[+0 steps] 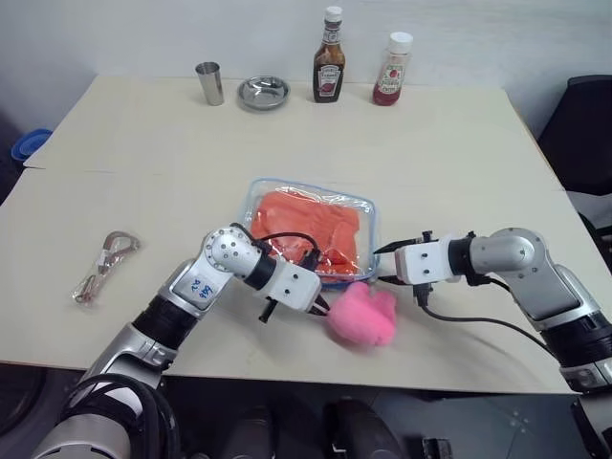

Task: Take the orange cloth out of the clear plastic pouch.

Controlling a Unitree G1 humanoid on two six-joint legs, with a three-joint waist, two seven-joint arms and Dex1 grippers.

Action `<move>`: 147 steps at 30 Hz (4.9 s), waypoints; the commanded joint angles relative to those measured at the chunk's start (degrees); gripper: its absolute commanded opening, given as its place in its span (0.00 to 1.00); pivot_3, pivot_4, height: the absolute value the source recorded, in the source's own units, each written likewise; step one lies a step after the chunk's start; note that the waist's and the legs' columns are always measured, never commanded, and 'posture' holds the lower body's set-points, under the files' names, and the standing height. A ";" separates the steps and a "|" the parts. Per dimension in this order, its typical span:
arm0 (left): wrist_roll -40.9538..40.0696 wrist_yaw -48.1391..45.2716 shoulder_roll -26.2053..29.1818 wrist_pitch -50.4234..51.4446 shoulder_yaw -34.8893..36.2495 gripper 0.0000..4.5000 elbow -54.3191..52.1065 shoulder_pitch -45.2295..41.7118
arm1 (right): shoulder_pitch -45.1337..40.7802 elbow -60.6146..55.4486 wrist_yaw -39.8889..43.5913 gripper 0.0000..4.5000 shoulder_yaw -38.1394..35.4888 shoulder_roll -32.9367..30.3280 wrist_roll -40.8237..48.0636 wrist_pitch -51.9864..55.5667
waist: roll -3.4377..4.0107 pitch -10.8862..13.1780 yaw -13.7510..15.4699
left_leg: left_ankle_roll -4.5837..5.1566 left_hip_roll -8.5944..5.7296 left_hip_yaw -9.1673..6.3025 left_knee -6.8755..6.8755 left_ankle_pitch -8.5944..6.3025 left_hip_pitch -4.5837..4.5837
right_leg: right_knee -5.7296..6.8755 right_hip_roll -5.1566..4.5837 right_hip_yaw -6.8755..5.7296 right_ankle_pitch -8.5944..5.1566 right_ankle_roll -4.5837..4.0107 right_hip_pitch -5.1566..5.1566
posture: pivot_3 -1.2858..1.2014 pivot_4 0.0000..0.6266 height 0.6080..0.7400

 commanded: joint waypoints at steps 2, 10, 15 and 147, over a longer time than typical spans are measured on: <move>-0.70 0.42 0.17 1.34 1.16 0.01 -2.75 0.14 | -1.84 0.83 0.23 0.53 -0.40 1.42 -0.39 -2.00 | 0.00 0.00 -0.04 | 0.00 0.00 0.00 0.00 0.00 0.00 | 0.04 0.00 0.00 0.00 0.00 0.00 | 0.52 0.24 1.00; -0.98 0.17 0.70 2.00 1.52 0.00 -3.54 0.33 | -2.98 2.09 1.52 0.34 -0.47 2.93 -0.75 -2.84 | 0.00 0.00 -0.02 | -0.01 0.00 0.02 0.02 0.01 0.00 | 0.21 0.00 0.01 0.00 0.00 -0.03 | 0.52 0.24 1.00; -3.72 -0.83 1.40 2.33 3.89 0.09 -4.61 -0.60 | -2.96 3.04 1.62 0.33 -0.49 2.69 -1.91 -3.85 | 0.00 0.00 -0.08 | -0.01 0.00 0.02 0.02 0.01 0.00 | 0.22 -0.01 0.01 0.00 0.00 -0.03 | 0.52 0.24 1.00; -27.53 17.50 23.99 40.52 48.70 0.75 -12.32 37.15 | 1.45 4.24 5.59 0.83 -7.87 -2.51 11.97 -8.72 | 0.07 0.05 -0.91 | 0.04 0.02 0.01 -0.11 -0.04 0.04 | 0.23 -0.04 -0.03 -0.02 -0.03 -0.05 | 0.52 0.24 1.00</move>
